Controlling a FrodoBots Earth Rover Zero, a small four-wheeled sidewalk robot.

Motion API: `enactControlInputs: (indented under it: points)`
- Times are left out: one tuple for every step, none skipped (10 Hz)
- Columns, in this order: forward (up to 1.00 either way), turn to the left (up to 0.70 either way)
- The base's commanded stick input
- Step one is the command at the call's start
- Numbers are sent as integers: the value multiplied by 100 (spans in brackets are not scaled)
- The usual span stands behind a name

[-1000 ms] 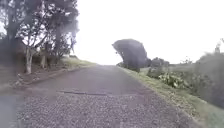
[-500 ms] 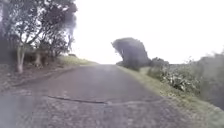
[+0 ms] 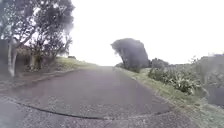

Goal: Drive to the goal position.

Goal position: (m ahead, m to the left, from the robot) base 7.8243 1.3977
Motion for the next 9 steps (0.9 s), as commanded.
enactControlInputs:
  points:
    - [85, 0]
    - [85, 0]
    - [85, 0]
    - [85, 0]
    - [85, 0]
    - [85, 0]
    - [85, 0]
    - [85, 0]
    - [85, 0]
